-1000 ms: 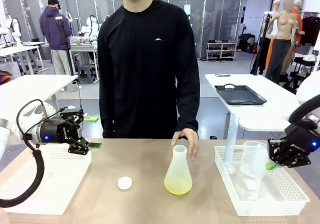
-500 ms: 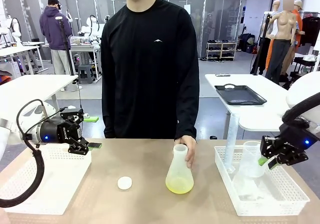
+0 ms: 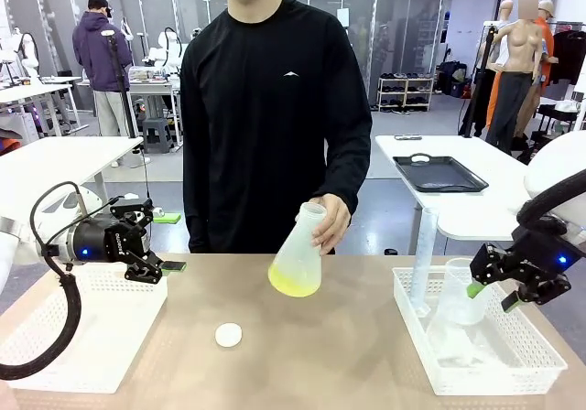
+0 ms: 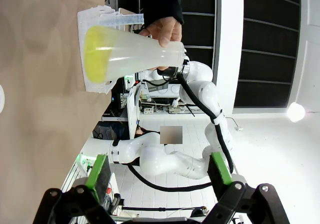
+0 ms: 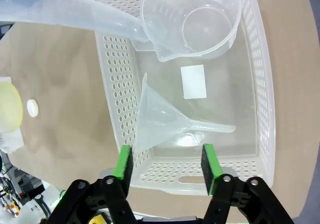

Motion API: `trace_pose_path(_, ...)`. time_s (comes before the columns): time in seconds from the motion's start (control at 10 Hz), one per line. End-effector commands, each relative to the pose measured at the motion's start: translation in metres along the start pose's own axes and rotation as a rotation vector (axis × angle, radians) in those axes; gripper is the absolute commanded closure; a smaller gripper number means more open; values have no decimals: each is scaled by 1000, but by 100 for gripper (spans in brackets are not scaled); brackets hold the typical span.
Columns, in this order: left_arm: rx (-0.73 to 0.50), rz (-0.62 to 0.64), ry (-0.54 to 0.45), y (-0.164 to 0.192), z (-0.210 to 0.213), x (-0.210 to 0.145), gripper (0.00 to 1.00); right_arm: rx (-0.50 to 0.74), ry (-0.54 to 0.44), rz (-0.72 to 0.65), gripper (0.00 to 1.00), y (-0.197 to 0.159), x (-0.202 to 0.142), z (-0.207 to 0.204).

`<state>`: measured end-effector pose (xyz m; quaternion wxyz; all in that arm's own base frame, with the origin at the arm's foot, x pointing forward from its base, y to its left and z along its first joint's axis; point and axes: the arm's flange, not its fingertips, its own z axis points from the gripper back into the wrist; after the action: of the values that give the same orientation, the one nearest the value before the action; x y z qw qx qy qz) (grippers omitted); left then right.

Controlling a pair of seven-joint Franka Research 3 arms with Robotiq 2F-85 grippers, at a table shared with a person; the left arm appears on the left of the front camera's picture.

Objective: Prepare the solutions needed for the experiment.
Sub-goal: Once the solution is in the Big flask , pick up the Plastic Funnel and place it back into the right Organizing basket.

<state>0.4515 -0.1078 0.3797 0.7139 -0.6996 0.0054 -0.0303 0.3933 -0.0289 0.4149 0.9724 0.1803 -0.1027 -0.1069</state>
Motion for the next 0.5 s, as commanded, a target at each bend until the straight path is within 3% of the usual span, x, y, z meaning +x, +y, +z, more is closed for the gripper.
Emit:
trace_pose_path(0.0,-6,5,5,-2,0,0,0,-1,0,1,18,1,0,0)
trace_pose_path(0.4,-6,5,5,-2,0,0,0,-1,0,1,18,1,0,0)
